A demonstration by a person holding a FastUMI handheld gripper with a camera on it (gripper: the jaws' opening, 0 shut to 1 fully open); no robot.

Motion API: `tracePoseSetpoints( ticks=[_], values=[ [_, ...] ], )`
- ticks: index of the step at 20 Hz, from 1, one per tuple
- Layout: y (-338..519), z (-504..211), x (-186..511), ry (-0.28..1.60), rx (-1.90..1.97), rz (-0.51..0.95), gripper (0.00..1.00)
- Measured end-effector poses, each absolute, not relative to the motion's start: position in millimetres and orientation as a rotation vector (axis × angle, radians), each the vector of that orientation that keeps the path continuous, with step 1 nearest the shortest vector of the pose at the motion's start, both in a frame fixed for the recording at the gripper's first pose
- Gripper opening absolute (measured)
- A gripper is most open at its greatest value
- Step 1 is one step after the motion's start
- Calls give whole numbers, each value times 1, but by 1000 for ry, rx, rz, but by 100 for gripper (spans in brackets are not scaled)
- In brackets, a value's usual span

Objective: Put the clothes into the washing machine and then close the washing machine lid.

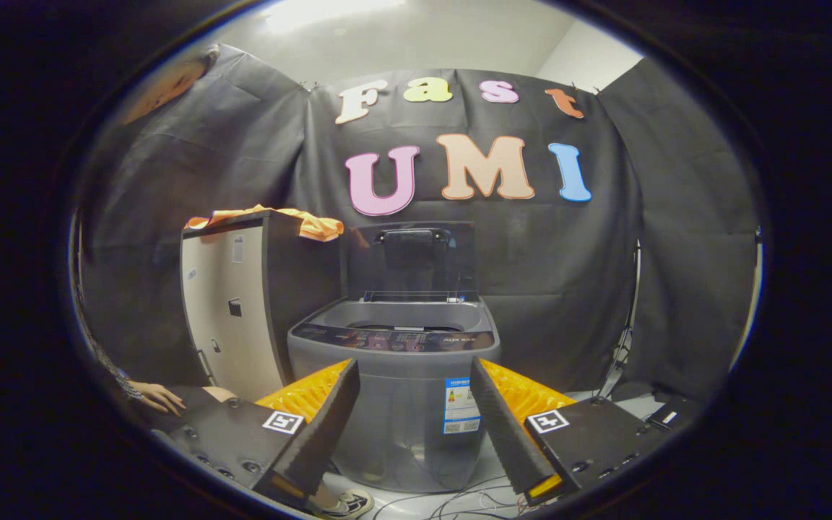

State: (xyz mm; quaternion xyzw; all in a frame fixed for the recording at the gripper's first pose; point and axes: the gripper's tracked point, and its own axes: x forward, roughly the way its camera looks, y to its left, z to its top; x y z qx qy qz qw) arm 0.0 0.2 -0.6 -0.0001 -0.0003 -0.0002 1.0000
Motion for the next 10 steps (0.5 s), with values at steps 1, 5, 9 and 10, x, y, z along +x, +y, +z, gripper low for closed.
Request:
tracePoseSetpoints(
  ticks=[1, 5, 9, 10],
  values=[
    [0, 0, 0, -1, 0, 0, 97],
    [-4, 0, 2, 1, 2, -18, 97],
    [-2, 5, 14, -3, 13, -50, 96],
    [6, 12, 23, -10, 34, -42, 96]
  ],
)
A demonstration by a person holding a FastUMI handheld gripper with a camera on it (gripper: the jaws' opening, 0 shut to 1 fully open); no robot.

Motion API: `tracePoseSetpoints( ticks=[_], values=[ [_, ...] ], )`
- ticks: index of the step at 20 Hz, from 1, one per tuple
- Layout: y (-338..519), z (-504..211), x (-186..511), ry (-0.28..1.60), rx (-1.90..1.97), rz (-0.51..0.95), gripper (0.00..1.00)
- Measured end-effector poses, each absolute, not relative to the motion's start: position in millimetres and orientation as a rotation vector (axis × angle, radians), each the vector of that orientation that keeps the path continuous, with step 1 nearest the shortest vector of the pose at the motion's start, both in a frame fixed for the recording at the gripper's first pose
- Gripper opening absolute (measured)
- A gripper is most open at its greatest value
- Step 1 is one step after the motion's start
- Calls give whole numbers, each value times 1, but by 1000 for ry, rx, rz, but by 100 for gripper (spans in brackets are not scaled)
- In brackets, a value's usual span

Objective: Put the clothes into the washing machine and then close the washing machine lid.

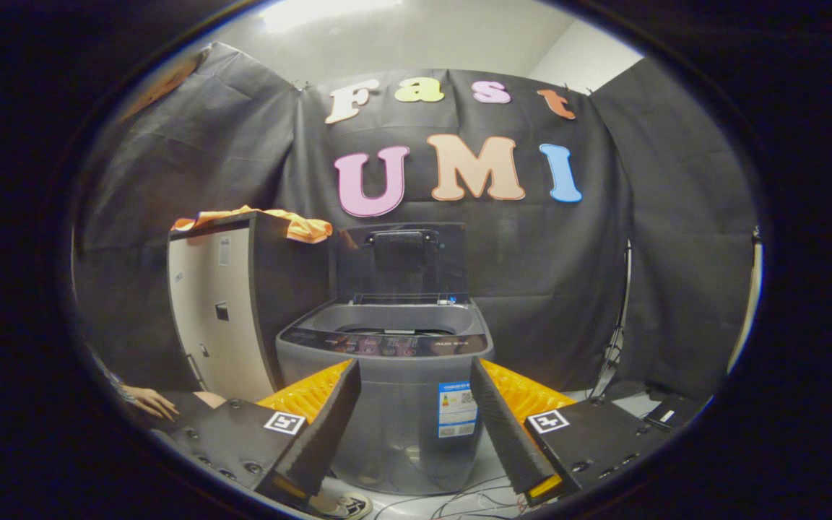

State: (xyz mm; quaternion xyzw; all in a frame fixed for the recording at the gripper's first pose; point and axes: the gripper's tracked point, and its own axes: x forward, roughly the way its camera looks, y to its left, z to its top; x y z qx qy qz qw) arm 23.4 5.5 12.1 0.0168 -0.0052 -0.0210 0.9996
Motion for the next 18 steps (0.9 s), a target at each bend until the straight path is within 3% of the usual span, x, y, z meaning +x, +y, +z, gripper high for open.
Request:
tracePoseSetpoints(
  ticks=[6, 13, 18],
  values=[
    [86, 110, 108, -59, 145, 104, 97],
    [237, 217, 192, -31, 199, 396, 97],
    [315, 241, 256, 85, 163, 489, 97]
  ],
)
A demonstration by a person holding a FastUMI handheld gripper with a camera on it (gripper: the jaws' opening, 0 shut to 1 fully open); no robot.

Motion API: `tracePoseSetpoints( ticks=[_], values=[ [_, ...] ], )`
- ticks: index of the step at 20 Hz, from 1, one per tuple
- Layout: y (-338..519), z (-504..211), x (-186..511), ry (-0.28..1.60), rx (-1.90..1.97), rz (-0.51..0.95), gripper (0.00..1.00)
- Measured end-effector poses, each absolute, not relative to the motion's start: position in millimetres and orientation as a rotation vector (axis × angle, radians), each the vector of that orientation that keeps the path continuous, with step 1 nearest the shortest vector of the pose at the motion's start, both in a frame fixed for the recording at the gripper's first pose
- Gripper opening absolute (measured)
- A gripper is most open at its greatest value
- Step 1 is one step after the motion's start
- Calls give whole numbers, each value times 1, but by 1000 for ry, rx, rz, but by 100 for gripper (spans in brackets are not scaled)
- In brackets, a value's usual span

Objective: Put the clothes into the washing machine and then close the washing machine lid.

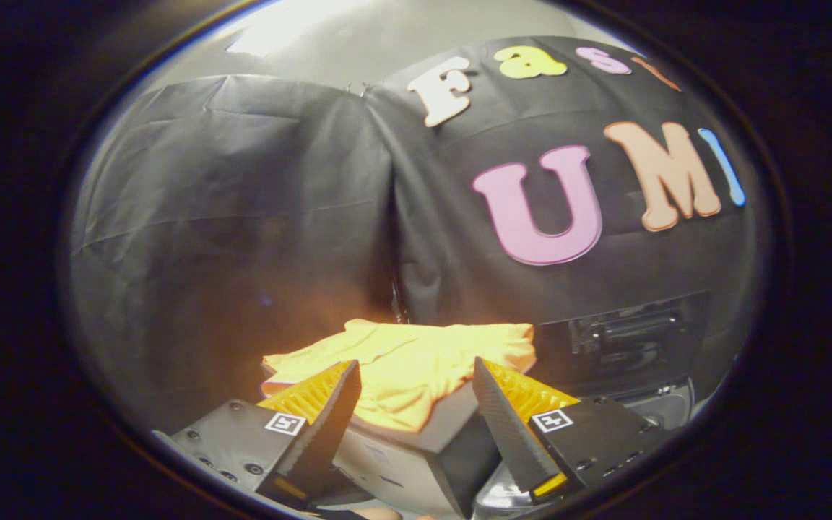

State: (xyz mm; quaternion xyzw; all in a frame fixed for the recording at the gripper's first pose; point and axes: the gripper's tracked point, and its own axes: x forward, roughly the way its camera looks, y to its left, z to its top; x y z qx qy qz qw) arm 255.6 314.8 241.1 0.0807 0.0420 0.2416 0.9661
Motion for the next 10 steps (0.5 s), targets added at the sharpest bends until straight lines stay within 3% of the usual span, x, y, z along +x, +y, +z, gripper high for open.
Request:
tracePoseSetpoints(
  ticks=[10],
  values=[
    [360, 179, 324, 336, -59, 455, 97]
  ],
)
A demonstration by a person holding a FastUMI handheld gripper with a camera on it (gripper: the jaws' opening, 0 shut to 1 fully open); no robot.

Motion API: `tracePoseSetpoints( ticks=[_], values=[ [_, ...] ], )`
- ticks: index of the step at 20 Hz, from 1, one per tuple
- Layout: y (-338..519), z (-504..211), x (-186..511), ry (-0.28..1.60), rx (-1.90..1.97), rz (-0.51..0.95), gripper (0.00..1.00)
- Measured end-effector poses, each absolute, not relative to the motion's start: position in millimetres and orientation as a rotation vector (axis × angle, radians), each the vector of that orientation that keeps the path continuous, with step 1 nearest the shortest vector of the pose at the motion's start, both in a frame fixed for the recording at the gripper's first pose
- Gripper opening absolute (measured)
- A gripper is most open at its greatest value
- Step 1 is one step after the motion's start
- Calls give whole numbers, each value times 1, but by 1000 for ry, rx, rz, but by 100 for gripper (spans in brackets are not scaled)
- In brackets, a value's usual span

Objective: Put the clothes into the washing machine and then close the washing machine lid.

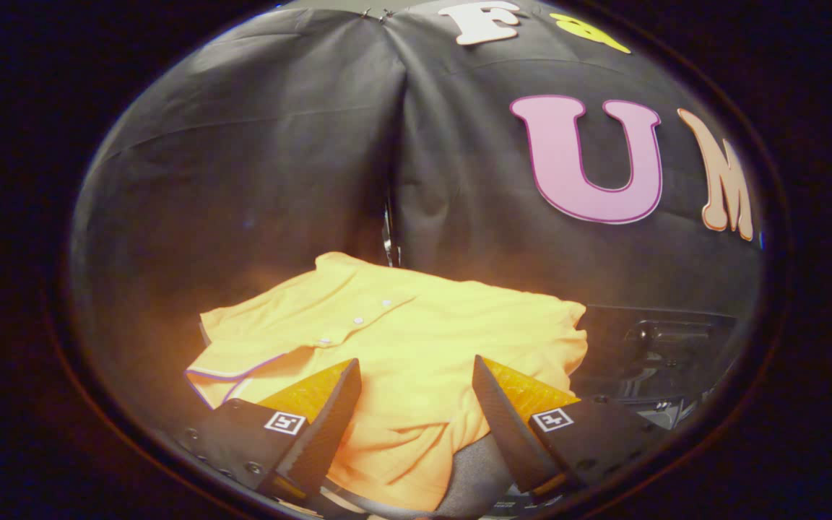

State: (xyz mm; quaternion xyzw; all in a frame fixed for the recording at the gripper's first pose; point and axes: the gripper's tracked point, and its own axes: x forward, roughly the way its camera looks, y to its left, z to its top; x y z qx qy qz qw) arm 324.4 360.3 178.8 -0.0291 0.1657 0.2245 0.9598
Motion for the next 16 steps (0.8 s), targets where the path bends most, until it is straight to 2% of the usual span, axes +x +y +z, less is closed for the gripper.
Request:
tracePoseSetpoints(
  ticks=[1, 4, 5, 7, 9, 10, 13, 16],
  values=[
    [359, 177, 327, 334, -92, 446, 97],
    [360, 176, 322, 324, -139, 441, 84],
    [358, 175, 324, 322, -143, 418, 84],
    [358, 177, 326, 309, -156, 410, 30],
    [354, 181, 325, 294, -178, 387, 30],
    [352, 178, 325, 298, -178, 377, 5],
    [345, 180, 327, 293, -173, 357, 5],
    [307, 184, 334, 283, -142, 272, 5]
  ],
)
